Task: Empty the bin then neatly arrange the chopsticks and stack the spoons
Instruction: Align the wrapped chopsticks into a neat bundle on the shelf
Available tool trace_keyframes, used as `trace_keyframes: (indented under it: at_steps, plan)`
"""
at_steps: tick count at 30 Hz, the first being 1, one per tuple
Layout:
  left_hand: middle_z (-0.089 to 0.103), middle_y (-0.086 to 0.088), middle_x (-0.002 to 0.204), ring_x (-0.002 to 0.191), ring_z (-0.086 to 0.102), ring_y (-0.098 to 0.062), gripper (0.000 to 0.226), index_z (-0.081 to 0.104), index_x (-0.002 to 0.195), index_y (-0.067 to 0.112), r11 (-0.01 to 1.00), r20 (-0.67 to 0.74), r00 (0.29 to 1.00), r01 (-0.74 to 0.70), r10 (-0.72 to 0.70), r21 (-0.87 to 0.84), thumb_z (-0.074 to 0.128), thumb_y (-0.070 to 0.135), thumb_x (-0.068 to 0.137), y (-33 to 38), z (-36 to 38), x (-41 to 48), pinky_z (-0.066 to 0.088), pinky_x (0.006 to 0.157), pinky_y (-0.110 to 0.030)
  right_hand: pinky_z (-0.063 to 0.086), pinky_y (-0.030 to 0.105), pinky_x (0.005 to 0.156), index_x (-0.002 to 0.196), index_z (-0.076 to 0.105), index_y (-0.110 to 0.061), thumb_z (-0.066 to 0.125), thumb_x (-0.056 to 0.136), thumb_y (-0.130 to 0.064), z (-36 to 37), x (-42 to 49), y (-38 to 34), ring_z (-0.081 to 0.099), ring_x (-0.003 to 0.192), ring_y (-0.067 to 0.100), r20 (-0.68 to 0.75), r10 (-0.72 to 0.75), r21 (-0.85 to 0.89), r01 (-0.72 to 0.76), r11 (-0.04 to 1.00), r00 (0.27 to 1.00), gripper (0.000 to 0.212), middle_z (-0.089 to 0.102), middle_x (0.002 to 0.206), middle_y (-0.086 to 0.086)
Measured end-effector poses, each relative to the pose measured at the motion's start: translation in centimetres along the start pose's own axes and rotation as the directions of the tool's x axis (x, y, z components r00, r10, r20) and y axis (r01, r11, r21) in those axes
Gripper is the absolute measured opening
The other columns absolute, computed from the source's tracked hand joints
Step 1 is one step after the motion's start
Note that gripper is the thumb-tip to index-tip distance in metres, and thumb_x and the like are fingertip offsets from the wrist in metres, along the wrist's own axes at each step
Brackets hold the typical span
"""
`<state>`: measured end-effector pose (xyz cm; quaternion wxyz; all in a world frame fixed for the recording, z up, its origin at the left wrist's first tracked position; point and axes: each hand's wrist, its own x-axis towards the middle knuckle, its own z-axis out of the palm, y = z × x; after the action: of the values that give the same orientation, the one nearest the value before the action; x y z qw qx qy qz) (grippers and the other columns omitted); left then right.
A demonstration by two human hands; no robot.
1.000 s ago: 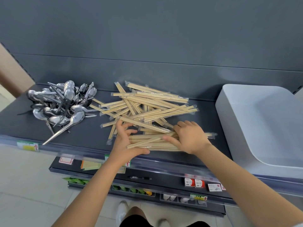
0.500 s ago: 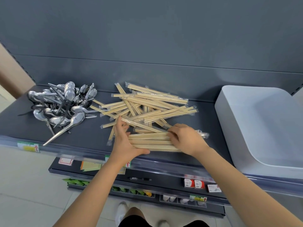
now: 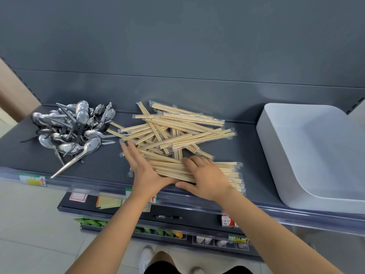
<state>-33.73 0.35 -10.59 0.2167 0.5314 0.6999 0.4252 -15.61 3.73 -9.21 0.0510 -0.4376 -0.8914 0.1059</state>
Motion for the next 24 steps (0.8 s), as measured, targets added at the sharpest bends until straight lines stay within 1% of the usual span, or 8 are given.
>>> trace_keyframes:
  at_steps: [3,6,10,13,15,18,21,24]
  plan:
    - [-0.009,0.003,0.156,0.141,-0.002,-0.003,0.160,-0.013,0.150,0.020,0.999,0.007,1.000,0.013,-0.013,0.051,0.098,0.034,0.035,-0.2,0.0,0.2,0.010,0.111,-0.024,0.035,0.039,0.102,0.140,0.041,-0.025,0.034,0.080,-0.070,-0.1,-0.4,1.0,0.050,0.119,0.024,-0.017,-0.018,-0.014,0.017,1.000,1.000,0.075,0.054,0.130,-0.001]
    - [0.025,0.000,0.139,0.132,0.023,-0.016,0.139,0.012,0.147,0.018,0.994,0.040,0.999,-0.013,0.009,0.104,0.095,0.041,0.038,-0.7,-0.1,0.3,0.024,0.110,-0.033,0.034,0.036,0.101,0.141,0.039,-0.031,0.045,0.075,-0.061,-0.6,-0.5,2.2,0.049,0.120,0.021,0.015,-0.023,-0.026,0.024,0.999,1.000,0.073,0.051,0.132,-0.005]
    - [0.038,0.002,0.131,0.125,0.036,-0.017,0.099,0.041,0.138,0.017,0.971,0.203,0.976,-0.117,0.075,0.207,0.087,0.048,0.056,-0.9,-0.2,0.1,0.033,0.107,-0.034,0.037,0.035,0.099,0.141,0.038,-0.029,0.057,0.076,-0.049,-0.9,-0.1,2.7,0.046,0.121,0.020,0.051,-0.027,-0.035,0.028,0.999,0.998,0.070,0.049,0.130,-0.003]
    - [0.046,0.004,0.116,0.111,0.043,-0.017,0.080,0.056,0.124,0.016,0.904,0.274,0.943,-0.274,0.187,0.327,0.071,0.065,0.062,-1.0,-0.4,0.2,0.037,0.100,-0.033,0.040,0.033,0.093,0.131,0.045,-0.022,0.061,0.075,-0.045,-1.0,0.4,2.1,0.050,0.114,0.023,0.081,-0.004,-0.075,0.010,0.997,0.997,0.063,0.054,0.122,0.001]
    - [0.049,0.004,0.106,0.102,0.044,-0.017,0.073,0.061,0.109,0.016,0.793,0.295,0.913,-0.394,0.281,0.464,0.055,0.073,0.064,-1.1,-0.6,0.6,0.039,0.093,-0.034,0.043,0.031,0.081,0.119,0.050,-0.017,0.063,0.074,-0.042,-1.1,0.8,1.5,0.054,0.103,0.023,0.102,-0.003,-0.093,0.012,0.996,0.995,0.053,0.058,0.112,0.002]
    - [0.052,0.003,0.103,0.100,0.047,-0.019,0.068,0.060,0.098,0.017,0.649,0.338,0.872,-0.490,0.355,0.582,0.049,0.074,0.064,-1.0,-0.9,1.2,0.037,0.092,-0.036,0.044,0.031,0.071,0.110,0.051,-0.016,0.063,0.074,-0.042,-1.1,0.9,1.1,0.056,0.093,0.022,0.098,-0.027,-0.115,0.038,0.993,0.995,0.046,0.060,0.102,0.001]
    - [0.057,0.009,0.103,0.097,0.052,-0.017,0.075,0.058,0.108,0.024,0.634,0.411,0.853,-0.516,0.321,0.576,0.044,0.083,0.064,-0.7,-0.8,1.3,0.042,0.088,-0.034,0.046,0.032,0.069,0.109,0.055,-0.015,0.052,0.075,-0.051,-0.1,0.7,1.2,0.059,0.087,0.024,-0.003,-0.090,-0.147,0.088,0.985,0.996,0.050,0.062,0.097,0.001]
    - [0.056,0.011,0.105,0.097,0.050,-0.016,0.090,0.056,0.114,0.028,0.640,0.452,0.846,-0.517,0.282,0.568,0.035,0.095,0.058,-0.5,-0.6,1.5,0.040,0.084,-0.032,0.052,0.034,0.069,0.109,0.060,-0.016,0.042,0.073,-0.064,1.0,0.5,1.5,0.063,0.084,0.022,-0.117,-0.106,-0.140,0.089,0.986,0.987,0.062,0.063,0.095,0.000]
